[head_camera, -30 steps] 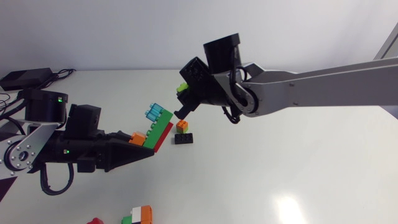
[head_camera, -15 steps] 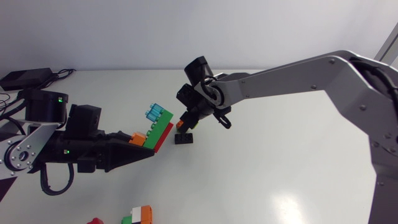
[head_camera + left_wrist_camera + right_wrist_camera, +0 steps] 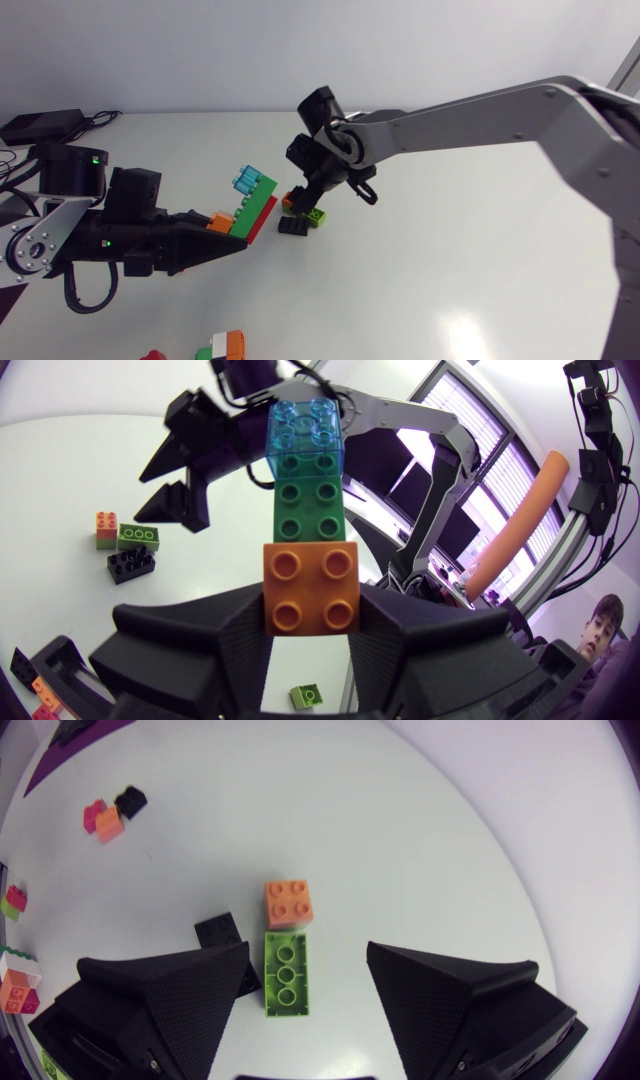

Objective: Disassemble duplo

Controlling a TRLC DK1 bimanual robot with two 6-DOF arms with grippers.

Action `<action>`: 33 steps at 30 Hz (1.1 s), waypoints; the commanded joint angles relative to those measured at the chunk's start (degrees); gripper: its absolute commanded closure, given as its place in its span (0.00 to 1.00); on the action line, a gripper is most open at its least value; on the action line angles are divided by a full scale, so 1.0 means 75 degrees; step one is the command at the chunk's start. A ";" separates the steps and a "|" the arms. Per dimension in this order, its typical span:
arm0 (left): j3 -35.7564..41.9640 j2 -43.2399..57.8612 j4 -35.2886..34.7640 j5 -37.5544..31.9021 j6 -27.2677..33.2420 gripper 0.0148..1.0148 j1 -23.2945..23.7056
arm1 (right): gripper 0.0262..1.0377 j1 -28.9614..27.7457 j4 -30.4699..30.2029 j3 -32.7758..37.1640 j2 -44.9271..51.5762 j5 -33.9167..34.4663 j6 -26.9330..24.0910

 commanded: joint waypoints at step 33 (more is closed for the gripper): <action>-0.0149 -0.0056 0.0229 -0.1561 0.0202 0.81 0.0032 | 0.09 0.1987 0.2591 -0.2959 -0.3767 -0.1495 -0.0460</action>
